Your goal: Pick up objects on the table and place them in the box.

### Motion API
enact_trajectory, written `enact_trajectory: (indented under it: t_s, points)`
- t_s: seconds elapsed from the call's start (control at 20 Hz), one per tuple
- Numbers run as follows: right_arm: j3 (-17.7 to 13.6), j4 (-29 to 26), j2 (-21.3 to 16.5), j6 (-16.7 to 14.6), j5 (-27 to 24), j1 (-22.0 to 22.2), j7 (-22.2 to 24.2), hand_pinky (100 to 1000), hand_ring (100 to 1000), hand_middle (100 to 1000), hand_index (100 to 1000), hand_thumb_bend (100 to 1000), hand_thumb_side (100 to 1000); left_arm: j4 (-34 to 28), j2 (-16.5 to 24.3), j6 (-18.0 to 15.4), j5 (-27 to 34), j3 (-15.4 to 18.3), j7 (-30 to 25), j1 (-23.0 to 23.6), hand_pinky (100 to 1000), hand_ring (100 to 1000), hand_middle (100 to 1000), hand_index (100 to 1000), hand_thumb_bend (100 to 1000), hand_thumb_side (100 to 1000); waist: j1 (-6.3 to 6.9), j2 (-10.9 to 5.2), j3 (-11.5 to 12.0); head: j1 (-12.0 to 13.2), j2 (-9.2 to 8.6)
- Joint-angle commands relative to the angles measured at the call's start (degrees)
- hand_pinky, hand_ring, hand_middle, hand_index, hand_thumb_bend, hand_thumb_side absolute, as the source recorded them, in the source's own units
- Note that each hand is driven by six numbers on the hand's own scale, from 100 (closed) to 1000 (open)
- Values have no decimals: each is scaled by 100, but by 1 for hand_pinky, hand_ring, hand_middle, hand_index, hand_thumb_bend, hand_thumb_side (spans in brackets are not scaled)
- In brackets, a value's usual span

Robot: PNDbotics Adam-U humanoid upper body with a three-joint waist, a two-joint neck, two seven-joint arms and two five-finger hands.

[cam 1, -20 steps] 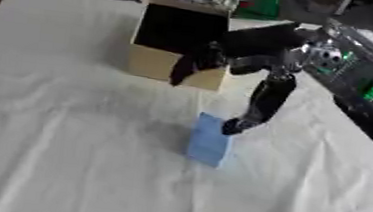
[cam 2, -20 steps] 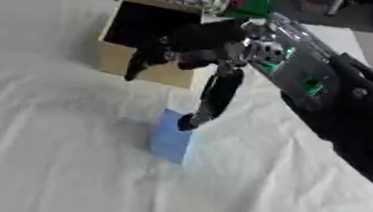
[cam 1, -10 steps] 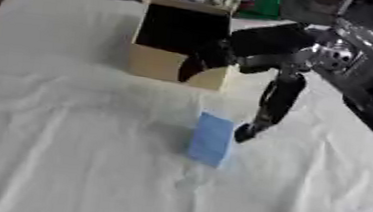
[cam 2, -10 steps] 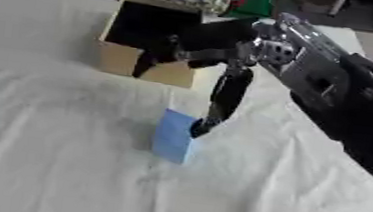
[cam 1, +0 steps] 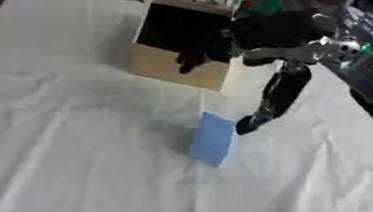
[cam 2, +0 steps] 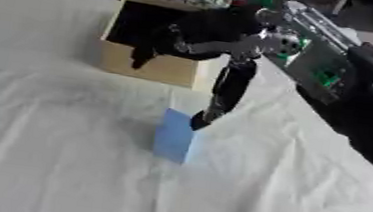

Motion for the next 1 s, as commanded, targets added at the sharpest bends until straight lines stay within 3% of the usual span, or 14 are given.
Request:
enact_trajectory:
  t_s: [0.05,1.0]
  points:
    - [36,-55,-84,-1904,135,-121,1858,868,904,910,922,614,198,-97,168,-19,8,7,-14,-64,727,580,547,819,402,167,-23,-68,12,15,-5]
    - [486,122,-44,-1905,432,32,1858,865,900,903,924,612,185,-97,179,-21,24,12,-12,-70,727,581,547,818,399,168,-58,-41,41,10,-1]
